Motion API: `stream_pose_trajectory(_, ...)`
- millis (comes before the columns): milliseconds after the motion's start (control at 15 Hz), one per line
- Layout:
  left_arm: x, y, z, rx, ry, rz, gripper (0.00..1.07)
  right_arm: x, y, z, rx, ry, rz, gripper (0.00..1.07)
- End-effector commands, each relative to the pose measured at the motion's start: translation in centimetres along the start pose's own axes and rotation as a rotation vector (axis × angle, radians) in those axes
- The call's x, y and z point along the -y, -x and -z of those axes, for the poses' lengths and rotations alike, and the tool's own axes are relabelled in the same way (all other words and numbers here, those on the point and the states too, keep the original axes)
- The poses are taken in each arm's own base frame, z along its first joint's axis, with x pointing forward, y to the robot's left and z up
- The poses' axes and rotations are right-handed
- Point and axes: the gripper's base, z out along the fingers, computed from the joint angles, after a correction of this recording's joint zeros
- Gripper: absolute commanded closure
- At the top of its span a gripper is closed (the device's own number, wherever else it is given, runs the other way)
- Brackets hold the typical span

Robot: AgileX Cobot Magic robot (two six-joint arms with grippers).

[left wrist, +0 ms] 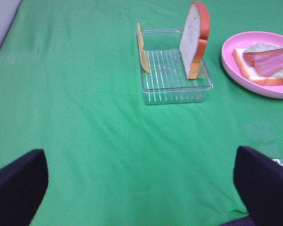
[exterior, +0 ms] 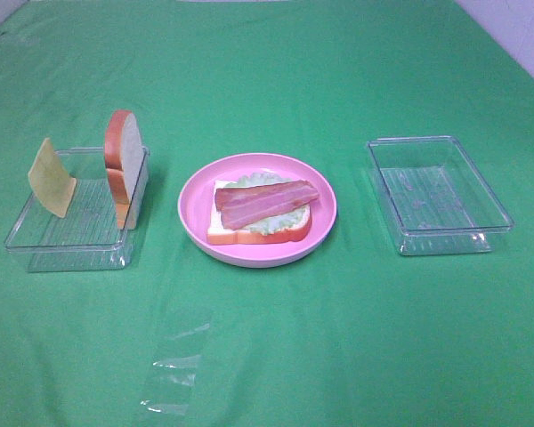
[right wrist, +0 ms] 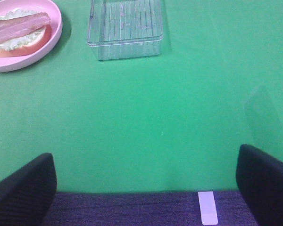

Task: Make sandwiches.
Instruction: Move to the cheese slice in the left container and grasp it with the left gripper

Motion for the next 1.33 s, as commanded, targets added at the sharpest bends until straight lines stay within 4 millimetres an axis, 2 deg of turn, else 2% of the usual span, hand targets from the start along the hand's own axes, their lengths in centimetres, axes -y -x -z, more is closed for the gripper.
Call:
stream_pose_trajectory(67, -0.02, 0.01, -0.01, 0.004, 0.000, -0.003, 0.07, 0.15, -0.10, -0.84, 0.082, -0.012, 0.012, 0.09)
stream_pose_trajectory(1333, -0.11, 0.01, -0.01, 0.004, 0.010, -0.006, 0.06, 0.15, 0.00, -0.73, 0.087, -0.012, 0.013, 0.09)
